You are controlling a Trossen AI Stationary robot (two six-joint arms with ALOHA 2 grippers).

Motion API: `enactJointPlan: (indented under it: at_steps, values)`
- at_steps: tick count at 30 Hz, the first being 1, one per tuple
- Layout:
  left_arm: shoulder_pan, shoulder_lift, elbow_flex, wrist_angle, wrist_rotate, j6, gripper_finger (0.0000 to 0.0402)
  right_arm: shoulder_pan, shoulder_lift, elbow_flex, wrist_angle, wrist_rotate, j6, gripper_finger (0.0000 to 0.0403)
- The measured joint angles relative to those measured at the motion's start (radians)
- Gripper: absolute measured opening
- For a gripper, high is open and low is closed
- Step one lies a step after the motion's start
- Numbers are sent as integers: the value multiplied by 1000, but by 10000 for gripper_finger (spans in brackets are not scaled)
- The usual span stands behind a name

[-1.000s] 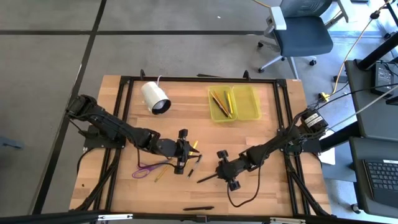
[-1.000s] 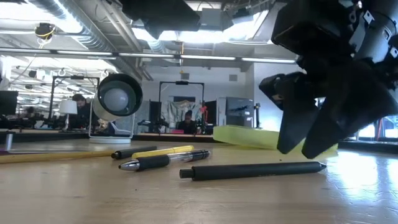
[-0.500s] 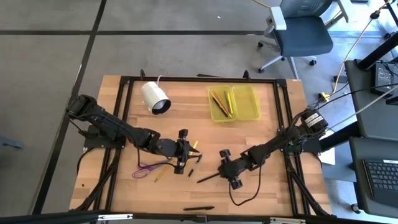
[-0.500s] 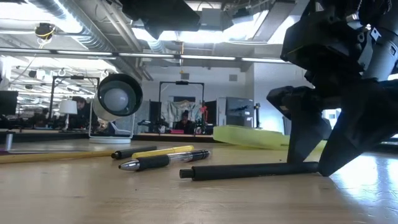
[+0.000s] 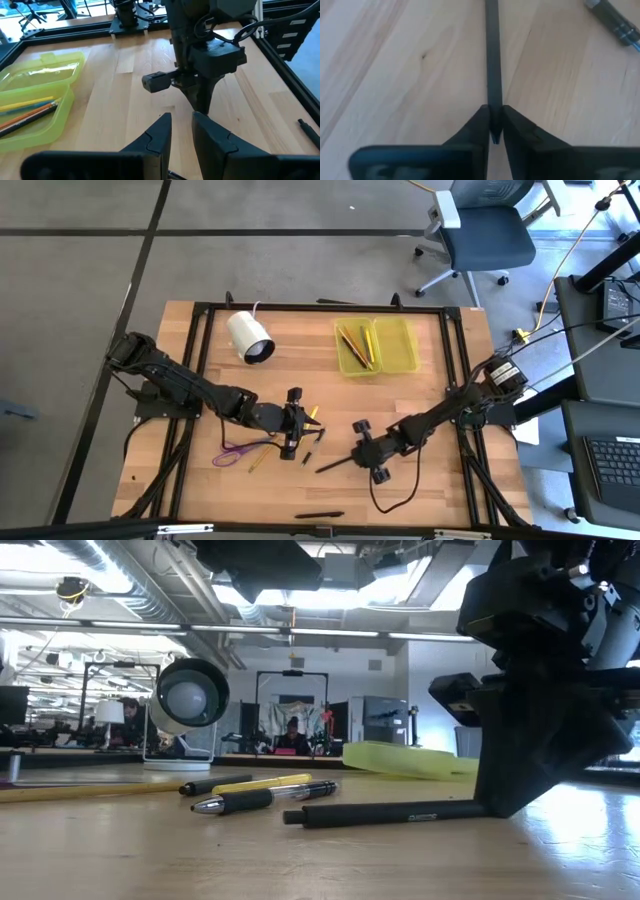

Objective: Pick & place school supplies into a supply box
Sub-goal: Put the black pen into the yellow supply box

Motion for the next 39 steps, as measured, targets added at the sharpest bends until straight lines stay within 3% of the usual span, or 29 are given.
enactJointPlan:
  at_steps: [4,12,19,24,30,33,39]
  values:
    - [1,0,0,0,0,0,70,-1,29,5,25,1,23,44]
    - [2,0,0,0,-8,0,70,-2,31,3,32,-6,31,94]
    - [2,1,0,-1,-9,0,70,-1,31,3,33,-5,23,33]
    - [2,1,0,-1,-24,0,72,-2,6,0,22,-17,48,33]
    - [2,1,0,-1,-32,-10,68,-6,-101,-13,-121,-18,163,33]
    - [2,1,0,-1,-34,-10,69,-8,-182,-12,-204,60,255,32]
    - [2,1,0,-8,-69,-10,72,-61,-358,-9,-444,352,561,32]
